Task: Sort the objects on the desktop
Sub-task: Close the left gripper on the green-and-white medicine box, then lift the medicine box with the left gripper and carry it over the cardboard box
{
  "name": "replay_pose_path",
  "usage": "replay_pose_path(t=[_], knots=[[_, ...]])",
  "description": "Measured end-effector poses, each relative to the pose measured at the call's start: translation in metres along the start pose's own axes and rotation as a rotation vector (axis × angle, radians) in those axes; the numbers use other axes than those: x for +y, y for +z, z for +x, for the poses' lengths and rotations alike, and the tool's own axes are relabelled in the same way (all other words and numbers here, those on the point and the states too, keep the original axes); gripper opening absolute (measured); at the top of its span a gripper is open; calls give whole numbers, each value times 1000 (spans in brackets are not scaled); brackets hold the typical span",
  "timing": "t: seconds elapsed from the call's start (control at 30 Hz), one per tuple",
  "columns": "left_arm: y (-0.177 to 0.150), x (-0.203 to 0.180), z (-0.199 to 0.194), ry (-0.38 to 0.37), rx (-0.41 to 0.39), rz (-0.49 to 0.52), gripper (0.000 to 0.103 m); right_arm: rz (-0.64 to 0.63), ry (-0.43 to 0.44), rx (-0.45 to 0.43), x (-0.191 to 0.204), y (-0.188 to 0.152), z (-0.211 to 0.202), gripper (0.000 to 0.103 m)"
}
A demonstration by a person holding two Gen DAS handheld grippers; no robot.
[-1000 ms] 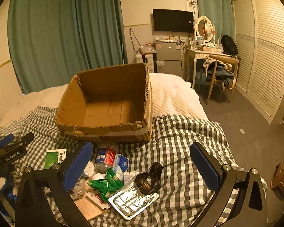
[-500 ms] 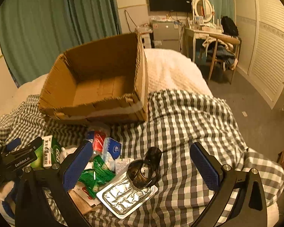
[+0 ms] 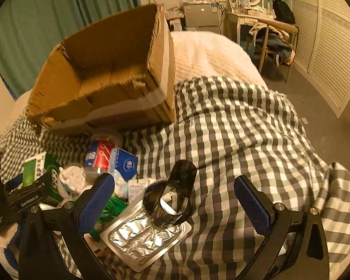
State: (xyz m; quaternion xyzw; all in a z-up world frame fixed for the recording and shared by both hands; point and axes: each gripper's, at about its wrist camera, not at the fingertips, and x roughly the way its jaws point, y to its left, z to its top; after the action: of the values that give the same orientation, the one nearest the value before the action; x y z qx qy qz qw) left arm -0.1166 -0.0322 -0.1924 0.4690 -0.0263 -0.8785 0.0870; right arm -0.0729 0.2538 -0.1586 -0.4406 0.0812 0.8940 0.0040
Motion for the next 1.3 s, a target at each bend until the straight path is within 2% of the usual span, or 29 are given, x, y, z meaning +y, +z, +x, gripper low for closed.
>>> replay_pose_path(t=[0.07,0.13,0.23,0.4,0.6,0.7,0.73,0.77,0.83,0.87,1.07,1.2,1.3], knots=[[-2,-1,3,30,0,15,100,-3,-7,18,-1,-2,6,103],[-4,1,6,11,12,7,99,-7,-16,39,-2,-4,13,103],[-6,2,11,-4,33,0,89,-15,-37,94,-3,-9,27,103],[-8,3,11,-9,30,1,85,-33,-81,130,-3,-16,40,103],[-10,-1,6,-27,25,35,85,-43,-84,140,0,-20,44,98],[-11,-2,2,-46,19,38,84,-62,-103,146,4,-23,51,93],[-11,-2,0,-46,11,40,84,-60,-98,144,4,-23,50,87],[-12,-2,-2,-48,7,41,84,-56,-84,144,3,-23,49,75],[-11,-3,-6,-55,-4,40,83,-37,-23,154,4,-23,48,58],[-10,-3,-8,-57,-9,40,82,-29,-4,164,5,-24,49,58],[-8,-6,-33,-77,-69,48,81,-45,-13,143,13,-25,46,57],[-6,-8,-48,-159,-70,52,80,-50,-10,124,15,-23,38,57],[-6,-15,-61,-154,-110,82,80,-62,2,103,19,-18,30,57]])
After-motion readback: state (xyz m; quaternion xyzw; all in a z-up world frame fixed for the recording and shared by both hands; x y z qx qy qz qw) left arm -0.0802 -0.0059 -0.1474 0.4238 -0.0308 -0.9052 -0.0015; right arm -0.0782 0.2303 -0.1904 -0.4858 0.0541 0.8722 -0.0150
